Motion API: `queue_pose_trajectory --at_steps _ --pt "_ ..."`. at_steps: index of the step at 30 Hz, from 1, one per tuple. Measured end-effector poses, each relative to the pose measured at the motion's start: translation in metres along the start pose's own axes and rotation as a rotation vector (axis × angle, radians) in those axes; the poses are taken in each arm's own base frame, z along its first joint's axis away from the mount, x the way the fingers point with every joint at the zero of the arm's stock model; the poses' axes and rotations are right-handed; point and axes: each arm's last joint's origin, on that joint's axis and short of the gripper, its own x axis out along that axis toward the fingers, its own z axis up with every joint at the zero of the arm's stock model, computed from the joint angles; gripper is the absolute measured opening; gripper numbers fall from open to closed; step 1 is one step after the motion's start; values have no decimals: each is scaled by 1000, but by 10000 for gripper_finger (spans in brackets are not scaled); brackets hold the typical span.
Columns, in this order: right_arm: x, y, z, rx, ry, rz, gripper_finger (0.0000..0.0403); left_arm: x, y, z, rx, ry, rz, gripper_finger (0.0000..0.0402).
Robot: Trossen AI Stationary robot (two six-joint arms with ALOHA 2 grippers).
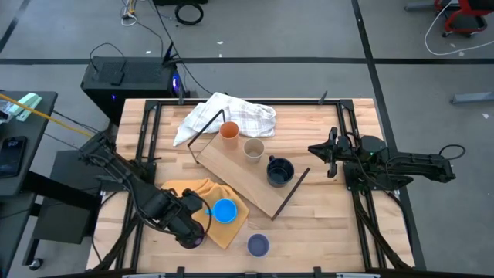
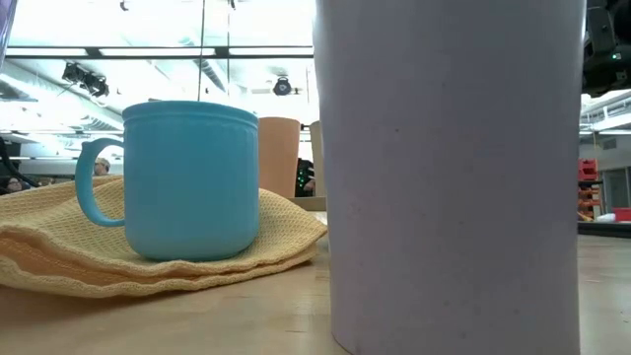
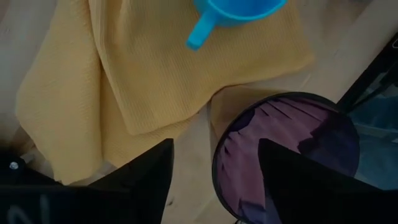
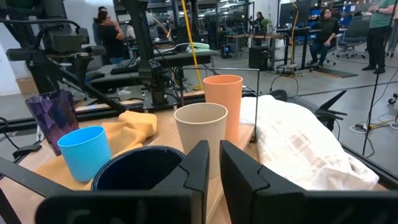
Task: Stack small to large cups/mugs on shelf
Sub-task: Put the blue mug on the shelf
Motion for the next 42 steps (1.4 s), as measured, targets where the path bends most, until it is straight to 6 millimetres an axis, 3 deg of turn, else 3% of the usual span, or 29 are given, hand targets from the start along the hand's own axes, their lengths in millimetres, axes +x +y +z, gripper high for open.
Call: queue_pose_trajectory --at_steps 8,12,19,24,34,42 --pt "0 0 0 0 0 0 45 -18 11 1 -7 16 -63 239" --pt "0 0 0 0 0 0 45 -30 21 9 -38 -77 -81 240" --pt "0 0 0 0 0 0 45 -28 28 60 33 -216 -136 241" --pt "0 0 0 0 0 0 45 -26 43 86 81 -245 -99 242" --pt "0 0 0 0 0 0 45 12 53 132 111 -121 -54 243" --pt "0 0 0 0 0 0 45 50 44 147 144 28 -105 264"
